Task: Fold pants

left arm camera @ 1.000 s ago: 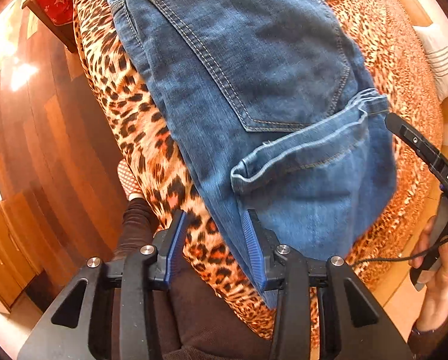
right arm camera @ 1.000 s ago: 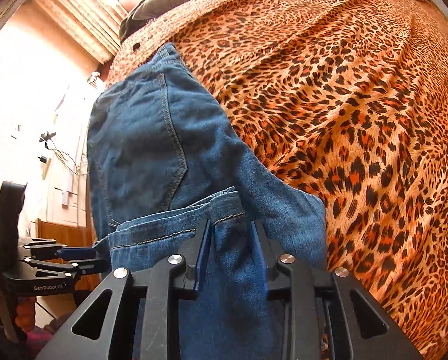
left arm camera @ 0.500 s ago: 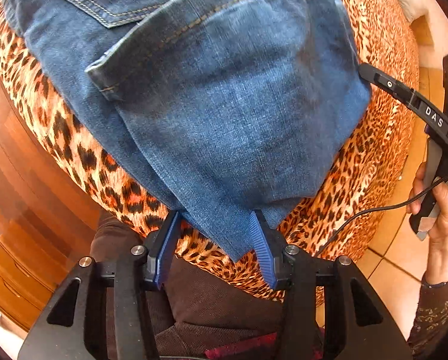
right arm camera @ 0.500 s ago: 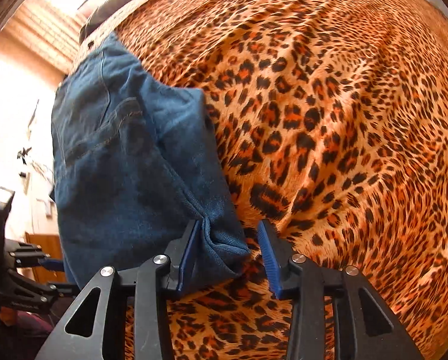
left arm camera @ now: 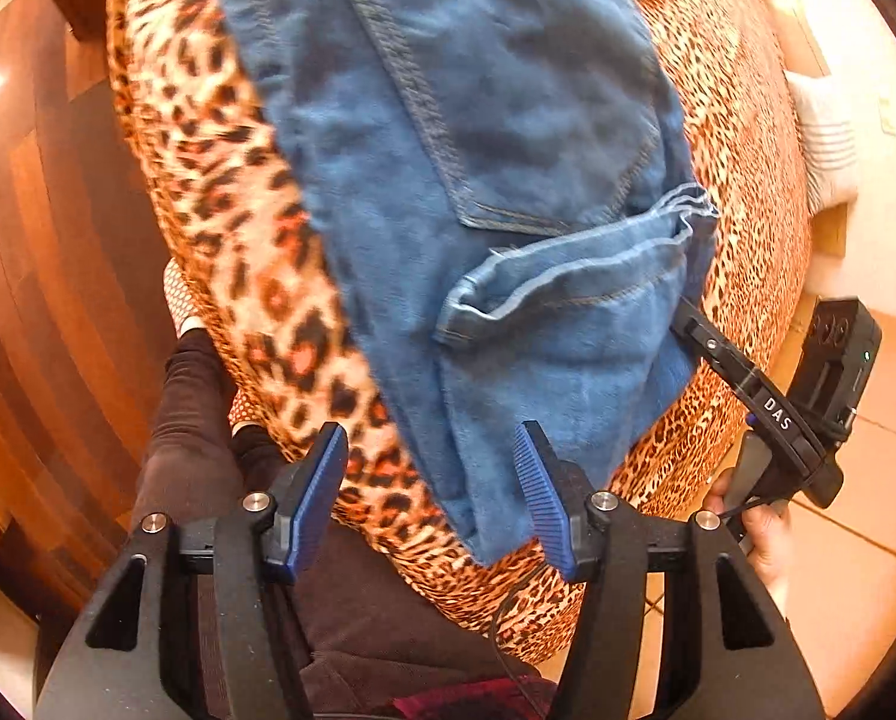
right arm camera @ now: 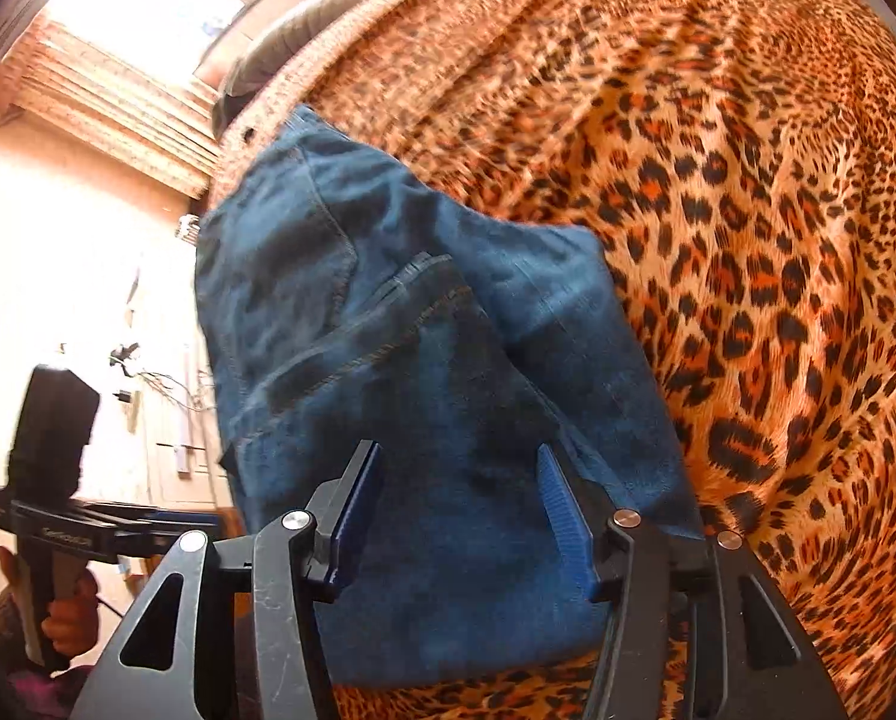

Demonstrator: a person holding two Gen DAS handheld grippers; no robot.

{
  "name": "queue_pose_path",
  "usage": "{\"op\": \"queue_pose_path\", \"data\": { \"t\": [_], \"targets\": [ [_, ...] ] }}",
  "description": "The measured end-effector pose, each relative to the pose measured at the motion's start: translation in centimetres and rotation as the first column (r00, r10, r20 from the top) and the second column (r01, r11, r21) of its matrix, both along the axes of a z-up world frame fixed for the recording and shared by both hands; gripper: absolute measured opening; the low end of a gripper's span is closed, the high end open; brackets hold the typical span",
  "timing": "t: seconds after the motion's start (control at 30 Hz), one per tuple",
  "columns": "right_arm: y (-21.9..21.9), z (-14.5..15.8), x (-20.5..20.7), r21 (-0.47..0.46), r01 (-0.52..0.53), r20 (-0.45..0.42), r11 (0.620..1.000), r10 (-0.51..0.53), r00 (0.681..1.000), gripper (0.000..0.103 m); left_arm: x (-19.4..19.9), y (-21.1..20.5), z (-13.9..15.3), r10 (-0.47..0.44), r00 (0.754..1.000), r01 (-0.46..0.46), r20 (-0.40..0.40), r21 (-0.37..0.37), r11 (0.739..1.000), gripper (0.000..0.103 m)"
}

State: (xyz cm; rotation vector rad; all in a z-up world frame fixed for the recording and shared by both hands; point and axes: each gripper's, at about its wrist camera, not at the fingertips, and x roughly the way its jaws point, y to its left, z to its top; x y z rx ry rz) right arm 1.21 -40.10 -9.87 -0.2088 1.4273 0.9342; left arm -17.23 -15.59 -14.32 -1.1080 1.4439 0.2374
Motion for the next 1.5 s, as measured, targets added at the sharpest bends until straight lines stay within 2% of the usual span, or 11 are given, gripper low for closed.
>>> {"op": "queue_pose_path", "data": {
  "t": [0.07,0.17,0.37,0.53,0.73,0.87,1.07,1.2,1.37,1.47,1.5],
  "targets": [
    [0.2,0.6,0.1,0.001,0.02,-0.018,1.0,-0.02,1.0,0.062,-1.1,1.5,0.0,0.036,0.999,-0.036,0.011,0.004,0.999,0.056],
    [1.0,1.7,0.7,-0.035,0.038,-0.013,0.999,-0.039,0.999,0.063,-2.9,5.3,0.1,0.118,0.992,-0.118,0.043,-0.012,0.993,0.056],
    [4.1,4.8,3.8,0.019,0.095,-0.011,0.995,-0.095,0.995,0.068,-3.8,13.2,0.5,0.285,0.953,-0.28,0.102,-0.062,0.958,0.058],
    [10.2,5.8,5.5,0.024,0.099,0.018,0.995,-0.1,0.995,0.069,-1.6,18.2,0.3,0.359,0.921,-0.345,0.149,-0.108,0.932,0.064],
    [17.3,4.7,6.7,0.008,0.07,-0.023,0.998,-0.07,0.997,0.069,1.8,21.2,-1.5,0.431,0.89,-0.405,0.147,-0.178,0.897,0.064],
    [22.0,3.5,7.4,-0.016,0.036,-0.046,0.999,-0.037,0.998,0.069,2.4,22.9,-2.1,0.449,0.882,-0.419,0.144,-0.196,0.886,0.064],
    [28.6,1.0,8.7,-0.07,-0.06,-0.052,0.996,0.057,0.997,0.071,3.0,24.4,-2.4,0.435,0.887,-0.405,0.153,-0.191,0.894,0.064],
    [32.2,-0.6,9.3,-0.08,-0.124,-0.055,0.989,0.119,0.991,0.071,3.7,24.9,-3.5,0.45,0.881,-0.412,0.145,-0.23,0.881,0.066],
    [35.8,-1.3,8.4,-0.071,-0.262,-0.029,0.963,0.26,0.965,0.073,4.6,24.8,-3.6,0.458,0.876,-0.416,0.154,-0.242,0.877,0.08],
    [36.8,-1.3,7.7,-0.07,-0.335,0.009,0.94,0.337,0.942,0.073,5.1,24.6,-3.2,0.446,0.881,-0.407,0.16,-0.223,0.886,0.081],
    [37.0,-1.2,7.4,-0.068,-0.358,0.015,0.931,0.36,0.933,0.064,5.3,24.4,-3.0,0.436,0.885,-0.4,0.167,-0.211,0.892,0.081]
  ]
}}
